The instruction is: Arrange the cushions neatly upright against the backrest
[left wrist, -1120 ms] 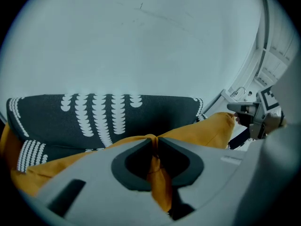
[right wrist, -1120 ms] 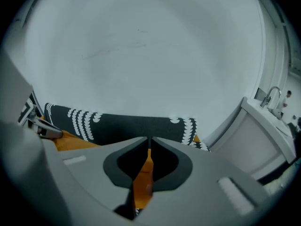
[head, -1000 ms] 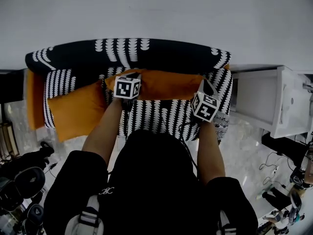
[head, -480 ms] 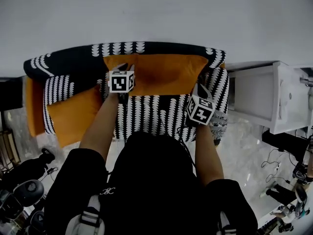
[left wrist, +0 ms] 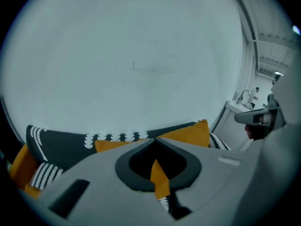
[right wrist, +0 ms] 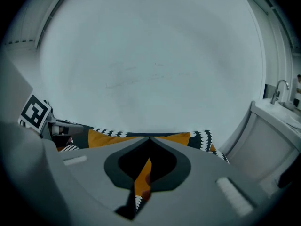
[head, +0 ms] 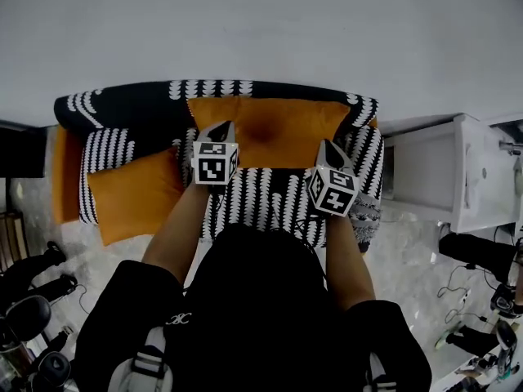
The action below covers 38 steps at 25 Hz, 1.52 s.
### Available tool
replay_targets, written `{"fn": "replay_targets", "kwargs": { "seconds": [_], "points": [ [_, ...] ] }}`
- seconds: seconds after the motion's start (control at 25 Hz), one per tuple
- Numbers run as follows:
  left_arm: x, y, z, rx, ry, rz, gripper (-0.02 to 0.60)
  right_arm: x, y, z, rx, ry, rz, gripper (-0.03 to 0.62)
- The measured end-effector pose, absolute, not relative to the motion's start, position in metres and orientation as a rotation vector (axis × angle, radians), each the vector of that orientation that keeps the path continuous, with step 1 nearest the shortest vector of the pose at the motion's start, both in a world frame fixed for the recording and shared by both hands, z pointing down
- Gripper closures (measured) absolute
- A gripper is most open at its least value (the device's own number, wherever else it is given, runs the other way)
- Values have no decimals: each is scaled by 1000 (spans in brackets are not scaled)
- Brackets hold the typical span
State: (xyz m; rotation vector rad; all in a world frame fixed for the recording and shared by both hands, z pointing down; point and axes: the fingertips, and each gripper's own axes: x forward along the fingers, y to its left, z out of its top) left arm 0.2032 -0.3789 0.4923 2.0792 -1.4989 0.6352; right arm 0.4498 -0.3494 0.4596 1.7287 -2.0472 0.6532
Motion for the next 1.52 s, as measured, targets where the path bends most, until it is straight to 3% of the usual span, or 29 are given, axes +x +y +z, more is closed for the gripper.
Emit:
{"fn": "replay_targets", "kwargs": {
  "seconds": [0.96,1.52],
  "points": [
    [263,-257,258,2380,-1678,295,572,364,-251,242,1716,-2525,280,588],
    [238,-250,249,2274,-1755,239,574,354,-251,240,1678,-2540,283,588]
  ]
}}
